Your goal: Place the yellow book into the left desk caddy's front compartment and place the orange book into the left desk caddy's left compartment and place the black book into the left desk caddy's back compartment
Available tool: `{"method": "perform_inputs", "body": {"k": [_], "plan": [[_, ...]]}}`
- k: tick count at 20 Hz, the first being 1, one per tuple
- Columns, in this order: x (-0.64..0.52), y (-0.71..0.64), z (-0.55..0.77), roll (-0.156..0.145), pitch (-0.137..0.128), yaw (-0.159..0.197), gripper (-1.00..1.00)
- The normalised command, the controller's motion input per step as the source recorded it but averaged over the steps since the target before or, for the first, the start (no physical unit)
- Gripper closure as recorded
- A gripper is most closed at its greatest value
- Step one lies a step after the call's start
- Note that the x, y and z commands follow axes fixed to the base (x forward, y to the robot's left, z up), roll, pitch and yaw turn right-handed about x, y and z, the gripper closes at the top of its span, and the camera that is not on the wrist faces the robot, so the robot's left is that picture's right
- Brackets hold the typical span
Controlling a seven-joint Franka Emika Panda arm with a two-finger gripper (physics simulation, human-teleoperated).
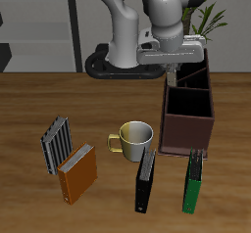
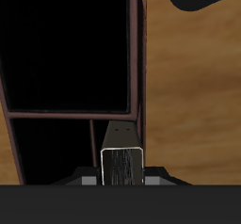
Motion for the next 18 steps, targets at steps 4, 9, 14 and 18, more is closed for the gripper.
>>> {"method": "perform_inputs", "body": {"k": [4,9,14,18], "plan": [[0.09,-0.03,0.07,-0.017,-0.006,0.013,-1.0],[0.0,-0.03,0.06,-0.007,-0.003,0.015,-1.0],[0.03,-0.17,0.39,-0.049,-0.058,0.017,-1.0],[0.17,-0.48,0.58,-0.099,-0.075,0.013,-1.0]]}}
